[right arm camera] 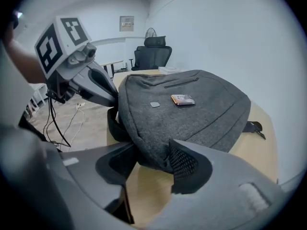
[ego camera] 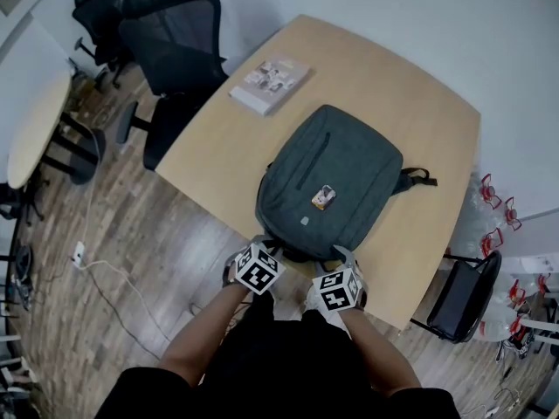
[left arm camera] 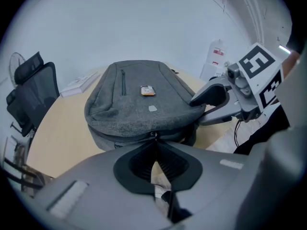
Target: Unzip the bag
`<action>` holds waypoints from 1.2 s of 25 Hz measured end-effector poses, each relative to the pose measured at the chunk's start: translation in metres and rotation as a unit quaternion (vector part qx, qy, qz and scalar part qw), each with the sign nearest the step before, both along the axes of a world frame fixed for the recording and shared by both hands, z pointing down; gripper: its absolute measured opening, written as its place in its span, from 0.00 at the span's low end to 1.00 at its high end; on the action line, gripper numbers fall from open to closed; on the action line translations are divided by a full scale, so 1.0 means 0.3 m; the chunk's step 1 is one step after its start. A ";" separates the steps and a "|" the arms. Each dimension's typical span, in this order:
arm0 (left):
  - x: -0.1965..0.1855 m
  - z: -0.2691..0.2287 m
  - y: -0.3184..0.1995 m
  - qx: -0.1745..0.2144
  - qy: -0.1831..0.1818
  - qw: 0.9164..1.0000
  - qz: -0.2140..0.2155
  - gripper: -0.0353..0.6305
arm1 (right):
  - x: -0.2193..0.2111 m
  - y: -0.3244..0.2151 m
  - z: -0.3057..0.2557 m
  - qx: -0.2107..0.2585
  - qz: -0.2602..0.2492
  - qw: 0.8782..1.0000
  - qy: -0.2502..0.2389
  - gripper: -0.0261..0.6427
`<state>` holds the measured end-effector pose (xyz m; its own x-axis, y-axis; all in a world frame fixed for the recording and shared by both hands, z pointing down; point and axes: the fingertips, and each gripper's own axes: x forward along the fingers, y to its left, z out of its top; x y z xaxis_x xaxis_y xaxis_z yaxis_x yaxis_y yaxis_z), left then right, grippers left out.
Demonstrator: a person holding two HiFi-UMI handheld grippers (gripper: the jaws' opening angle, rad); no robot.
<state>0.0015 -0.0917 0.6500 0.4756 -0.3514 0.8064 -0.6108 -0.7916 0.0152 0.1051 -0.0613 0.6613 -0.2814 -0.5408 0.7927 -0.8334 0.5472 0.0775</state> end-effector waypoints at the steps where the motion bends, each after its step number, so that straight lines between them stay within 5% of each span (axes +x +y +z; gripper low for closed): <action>1: -0.004 0.004 -0.015 0.005 -0.005 1.000 0.003 0.09 | -0.010 0.004 -0.001 0.001 0.007 1.000 -0.007 0.34; 23: -0.021 -0.017 0.006 0.017 -0.037 0.999 0.015 0.09 | -0.069 -0.041 -0.004 -0.023 0.018 0.999 -0.029 0.34; 26: -0.033 -0.003 -0.009 0.004 -0.032 0.999 0.011 0.09 | -0.086 -0.036 -0.008 -0.021 -0.032 0.999 -0.026 0.34; 30: -0.053 0.007 -0.018 -0.006 -0.020 1.000 0.014 0.09 | -0.087 0.026 -0.068 0.020 -0.188 0.981 -0.047 0.36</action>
